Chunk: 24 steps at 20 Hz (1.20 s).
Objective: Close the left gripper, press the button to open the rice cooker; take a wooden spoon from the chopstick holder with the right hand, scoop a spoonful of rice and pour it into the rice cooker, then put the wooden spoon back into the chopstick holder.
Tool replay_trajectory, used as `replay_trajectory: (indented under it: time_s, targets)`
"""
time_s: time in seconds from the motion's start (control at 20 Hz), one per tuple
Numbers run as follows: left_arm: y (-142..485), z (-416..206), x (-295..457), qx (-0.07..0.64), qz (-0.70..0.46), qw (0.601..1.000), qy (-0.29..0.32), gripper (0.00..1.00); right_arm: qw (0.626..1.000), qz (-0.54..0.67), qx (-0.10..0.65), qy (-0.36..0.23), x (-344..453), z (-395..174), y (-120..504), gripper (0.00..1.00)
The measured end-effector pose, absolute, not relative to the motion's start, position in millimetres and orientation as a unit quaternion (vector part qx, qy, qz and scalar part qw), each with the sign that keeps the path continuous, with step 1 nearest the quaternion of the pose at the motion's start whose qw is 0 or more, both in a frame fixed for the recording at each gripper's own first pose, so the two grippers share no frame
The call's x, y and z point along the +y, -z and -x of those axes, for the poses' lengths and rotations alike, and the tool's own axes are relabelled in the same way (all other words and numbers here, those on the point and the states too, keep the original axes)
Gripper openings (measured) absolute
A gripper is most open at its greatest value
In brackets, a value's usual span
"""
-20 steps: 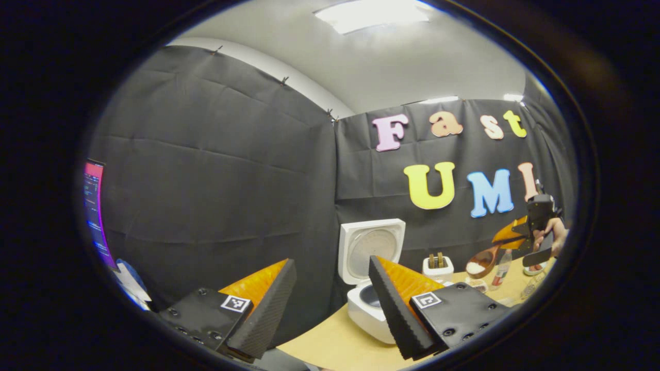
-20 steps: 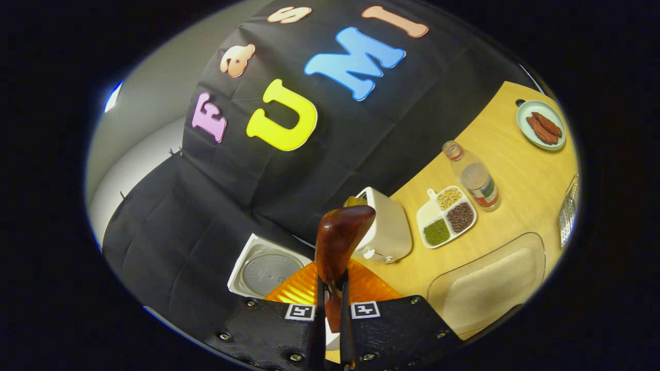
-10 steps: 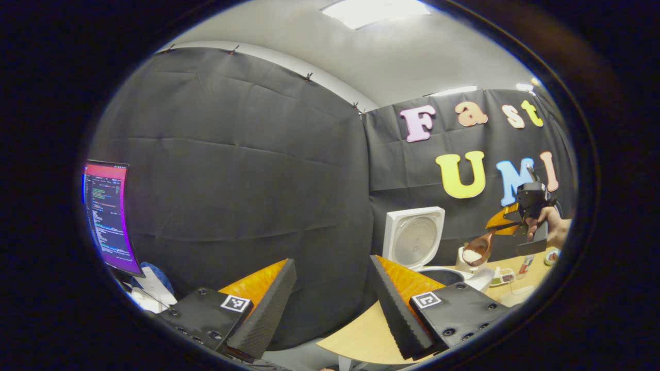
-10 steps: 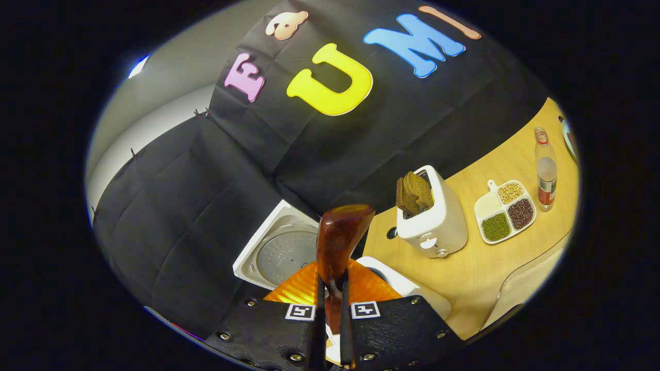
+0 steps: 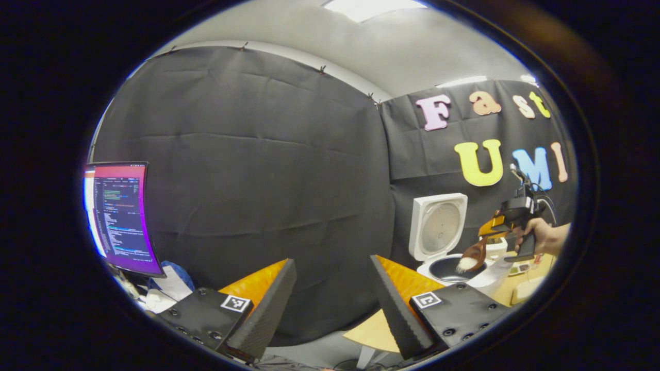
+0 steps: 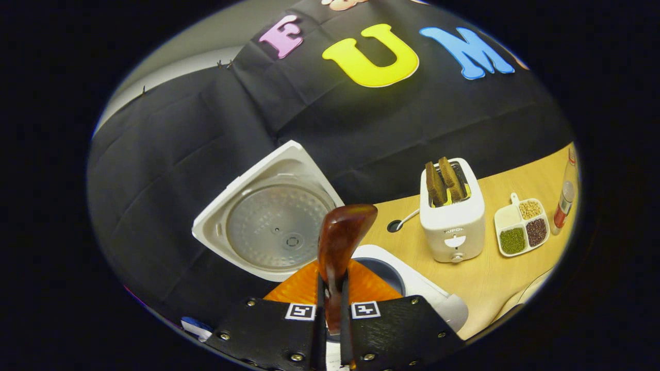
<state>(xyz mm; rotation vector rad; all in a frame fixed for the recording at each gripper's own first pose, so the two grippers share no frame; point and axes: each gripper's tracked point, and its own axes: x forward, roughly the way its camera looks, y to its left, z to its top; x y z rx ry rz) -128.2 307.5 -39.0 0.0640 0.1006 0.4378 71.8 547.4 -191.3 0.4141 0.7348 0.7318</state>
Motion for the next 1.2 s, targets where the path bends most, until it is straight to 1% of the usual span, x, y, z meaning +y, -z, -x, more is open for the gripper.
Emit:
replay_trajectory:
  time_s: [0.05, 0.25, 0.3, 0.35, 0.45, 0.7, 0.95, 1.05, 1.2]
  targets:
    - [41, 133, 311, 0.051, -0.033, 0.974, -0.220, 0.98, 0.855, -0.168, 0.345, -0.350, 549, -72, 198, 0.11]
    - [44, 136, 318, 0.057, -0.036, 0.971, -0.229, 0.98, 0.870, -0.059, 0.320, -0.370, 557, -68, 216, 0.11]
    - [44, 139, 317, 0.059, -0.036, 0.970, -0.231, 0.96, 0.873, -0.035, 0.309, -0.376, 559, -67, 216, 0.11]
    - [44, 143, 318, 0.060, -0.036, 0.970, -0.233, 0.98, 0.876, -0.012, 0.296, -0.382, 560, -66, 214, 0.11]
    - [45, 144, 318, 0.061, -0.034, 0.969, -0.237, 0.98, 0.878, 0.030, 0.270, -0.394, 563, -65, 207, 0.11]
    - [48, 146, 318, 0.060, -0.032, 0.969, -0.239, 0.98, 0.875, 0.148, 0.200, -0.415, 571, -61, 197, 0.11]
    - [47, 147, 318, 0.058, -0.026, 0.968, -0.243, 0.98, 0.860, 0.256, 0.126, -0.423, 576, -56, 188, 0.11]
    - [47, 148, 318, 0.057, -0.024, 0.968, -0.245, 0.98, 0.857, 0.272, 0.107, -0.425, 577, -54, 184, 0.11]
    - [48, 146, 320, 0.057, -0.018, 0.967, -0.248, 0.98, 0.863, 0.241, 0.129, -0.425, 573, -51, 190, 0.11]
